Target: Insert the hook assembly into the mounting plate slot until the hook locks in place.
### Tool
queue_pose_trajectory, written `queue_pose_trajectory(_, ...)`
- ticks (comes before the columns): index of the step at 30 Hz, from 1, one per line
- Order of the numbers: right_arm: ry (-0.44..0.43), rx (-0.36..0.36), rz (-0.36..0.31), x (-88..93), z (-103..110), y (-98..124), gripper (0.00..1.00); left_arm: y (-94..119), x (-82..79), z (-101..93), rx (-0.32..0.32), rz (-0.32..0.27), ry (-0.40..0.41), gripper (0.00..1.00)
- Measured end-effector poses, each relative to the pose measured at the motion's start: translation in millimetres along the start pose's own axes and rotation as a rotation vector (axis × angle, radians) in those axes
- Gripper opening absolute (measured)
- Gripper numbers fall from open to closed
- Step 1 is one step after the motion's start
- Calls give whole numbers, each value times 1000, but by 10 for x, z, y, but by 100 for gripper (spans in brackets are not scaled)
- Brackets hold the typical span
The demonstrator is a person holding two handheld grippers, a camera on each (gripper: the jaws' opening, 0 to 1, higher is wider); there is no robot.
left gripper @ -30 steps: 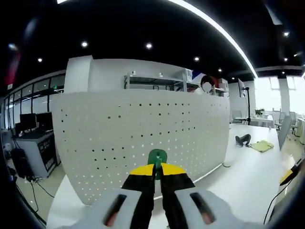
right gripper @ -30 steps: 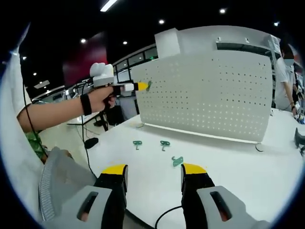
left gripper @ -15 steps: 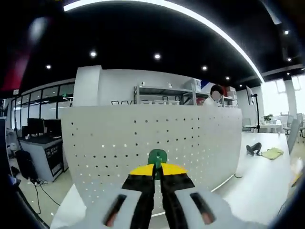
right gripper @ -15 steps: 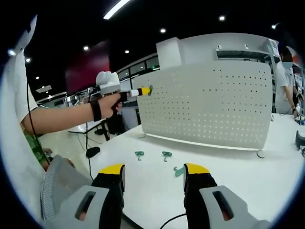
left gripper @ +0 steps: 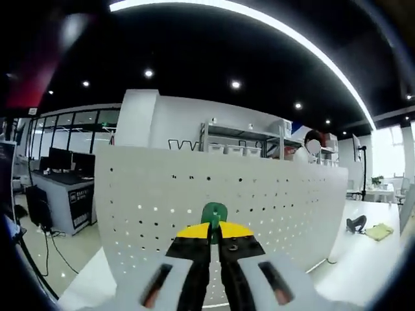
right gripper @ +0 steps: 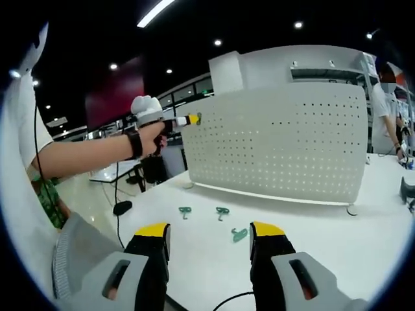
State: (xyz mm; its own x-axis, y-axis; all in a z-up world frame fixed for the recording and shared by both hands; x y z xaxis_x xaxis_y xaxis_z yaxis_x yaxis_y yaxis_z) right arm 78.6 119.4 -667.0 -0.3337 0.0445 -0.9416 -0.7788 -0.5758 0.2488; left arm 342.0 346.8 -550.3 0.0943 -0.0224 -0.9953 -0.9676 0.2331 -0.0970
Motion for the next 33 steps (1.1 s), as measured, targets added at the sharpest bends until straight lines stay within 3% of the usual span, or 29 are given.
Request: queue_pose_trajectory(33, 29, 17, 40, 26, -86, -22, 50, -539, -236, 259, -119, -70, 60, 3)
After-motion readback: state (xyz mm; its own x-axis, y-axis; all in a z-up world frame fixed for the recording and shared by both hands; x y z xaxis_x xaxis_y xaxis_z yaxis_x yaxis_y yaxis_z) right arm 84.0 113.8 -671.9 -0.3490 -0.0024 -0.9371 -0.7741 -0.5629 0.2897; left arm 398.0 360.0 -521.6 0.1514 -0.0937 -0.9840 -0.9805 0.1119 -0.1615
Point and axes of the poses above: the point that each gripper's makers call its tool centre point, and the gripper's own axes: y roughly backward along the fingers, z roughly to its left, x roughly out of its underside, the point moved 1 cm from there along y, roughly backward along the fingers, and after that the axes turned 6 degrees about -y, right-handed, at the moved point
